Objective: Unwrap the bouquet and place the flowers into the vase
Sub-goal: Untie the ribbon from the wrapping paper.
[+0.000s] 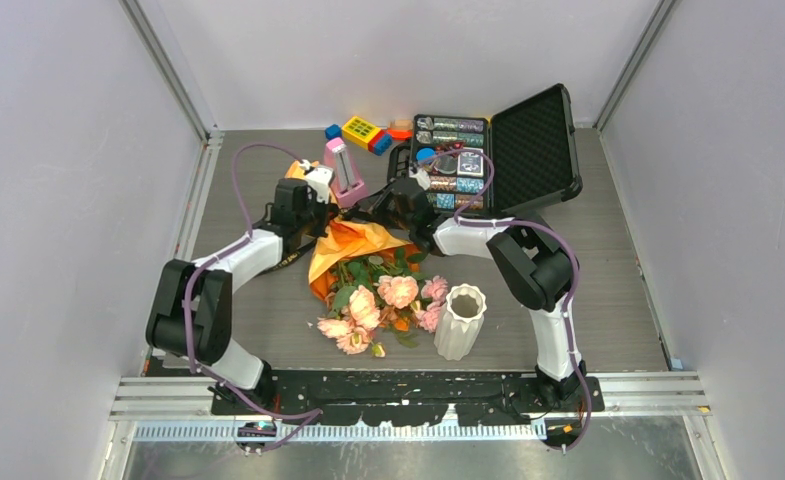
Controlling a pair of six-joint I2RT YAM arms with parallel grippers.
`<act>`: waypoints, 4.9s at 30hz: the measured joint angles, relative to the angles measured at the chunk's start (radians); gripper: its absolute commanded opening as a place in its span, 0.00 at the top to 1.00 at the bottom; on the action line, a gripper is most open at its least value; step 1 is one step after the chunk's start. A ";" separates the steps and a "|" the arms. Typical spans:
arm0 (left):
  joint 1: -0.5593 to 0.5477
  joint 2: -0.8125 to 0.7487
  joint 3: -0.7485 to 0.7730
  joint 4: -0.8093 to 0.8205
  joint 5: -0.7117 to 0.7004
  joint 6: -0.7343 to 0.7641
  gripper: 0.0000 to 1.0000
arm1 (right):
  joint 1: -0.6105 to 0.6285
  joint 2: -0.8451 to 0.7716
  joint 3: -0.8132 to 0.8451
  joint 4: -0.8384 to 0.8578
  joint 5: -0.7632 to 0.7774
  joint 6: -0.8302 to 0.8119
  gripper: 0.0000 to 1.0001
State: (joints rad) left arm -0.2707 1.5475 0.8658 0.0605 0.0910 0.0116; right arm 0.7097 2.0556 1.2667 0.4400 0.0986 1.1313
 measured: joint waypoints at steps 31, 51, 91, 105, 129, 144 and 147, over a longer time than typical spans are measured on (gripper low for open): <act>0.250 -0.278 -0.303 -0.052 0.079 -0.523 0.94 | -0.047 -0.030 -0.177 0.008 0.085 -0.058 0.93; 0.270 -0.473 -0.275 -0.112 0.204 -0.487 0.44 | -0.125 -0.209 -0.127 -0.172 -0.230 -0.447 0.46; 0.095 -0.134 0.003 -0.278 0.000 -0.230 0.48 | 0.025 0.134 0.565 -0.762 -0.500 -1.019 0.34; 0.095 -0.098 0.035 -0.279 -0.003 -0.238 0.62 | 0.036 0.230 0.628 -0.808 -0.499 -1.055 0.40; 0.095 -0.094 0.048 -0.280 -0.003 -0.240 0.64 | 0.036 0.224 0.620 -0.777 -0.423 -1.015 0.85; 0.095 -0.113 0.010 -0.273 0.027 -0.285 0.57 | 0.036 0.207 0.618 -0.766 -0.386 -0.995 0.87; 0.095 -0.130 -0.010 -0.265 0.041 -0.301 0.57 | 0.037 0.207 0.618 -0.765 -0.382 -0.993 0.87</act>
State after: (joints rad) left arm -0.1757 1.4170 0.8558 -0.2047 0.1318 -0.2890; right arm 0.7467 2.2627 1.8847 -0.3248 -0.2836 0.1383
